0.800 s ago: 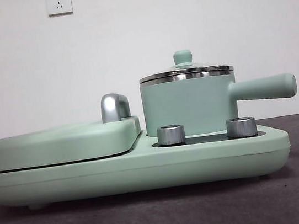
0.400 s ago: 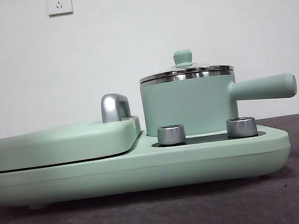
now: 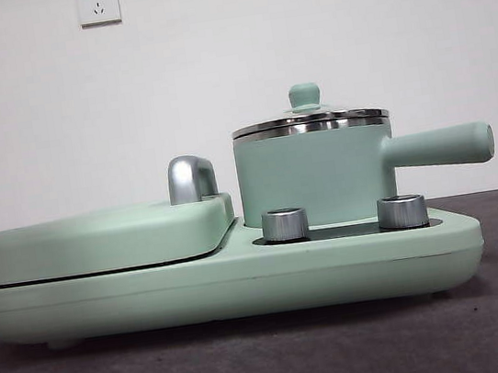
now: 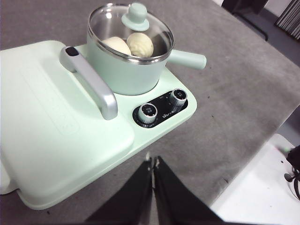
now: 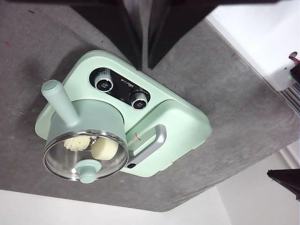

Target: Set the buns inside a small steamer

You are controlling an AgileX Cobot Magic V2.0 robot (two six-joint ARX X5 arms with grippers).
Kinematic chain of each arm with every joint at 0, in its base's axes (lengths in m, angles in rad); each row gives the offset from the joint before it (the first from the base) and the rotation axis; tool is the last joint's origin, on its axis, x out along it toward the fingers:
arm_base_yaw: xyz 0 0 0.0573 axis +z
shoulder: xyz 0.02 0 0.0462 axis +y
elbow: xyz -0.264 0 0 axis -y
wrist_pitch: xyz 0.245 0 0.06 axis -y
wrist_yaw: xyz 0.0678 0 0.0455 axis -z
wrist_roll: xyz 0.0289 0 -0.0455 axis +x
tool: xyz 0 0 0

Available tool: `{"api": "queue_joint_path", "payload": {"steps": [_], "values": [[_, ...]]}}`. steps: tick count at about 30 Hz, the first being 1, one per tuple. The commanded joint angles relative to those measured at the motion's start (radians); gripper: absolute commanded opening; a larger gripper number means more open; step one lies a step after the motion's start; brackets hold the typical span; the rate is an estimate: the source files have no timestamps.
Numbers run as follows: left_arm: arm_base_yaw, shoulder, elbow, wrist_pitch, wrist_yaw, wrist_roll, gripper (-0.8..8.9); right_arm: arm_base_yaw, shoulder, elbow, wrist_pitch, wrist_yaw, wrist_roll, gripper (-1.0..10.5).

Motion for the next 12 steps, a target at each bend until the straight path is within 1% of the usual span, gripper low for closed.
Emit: {"api": "queue_joint_path", "payload": {"steps": [1,4,6,9,12], "values": [[0.016,-0.026,-0.005,0.019,-0.001,0.000,0.07,0.005,0.001,0.009,0.008,0.000,-0.006,0.2],[0.090,-0.065,-0.035,0.026,-0.001,0.020,0.07,0.005,0.001,0.009,0.008,0.000,-0.006,0.2],[0.178,-0.101,-0.075,0.051,-0.001,0.034,0.07,0.005,0.001,0.009,0.008,0.000,-0.006,0.2],[0.322,-0.184,-0.174,0.142,-0.002,0.139,0.07,0.005,0.001,0.009,0.008,0.000,-0.006,0.2],[0.456,-0.297,-0.325,0.279,-0.002,0.202,0.07,0.005,0.001,0.009,0.008,0.000,-0.006,0.2]]}}
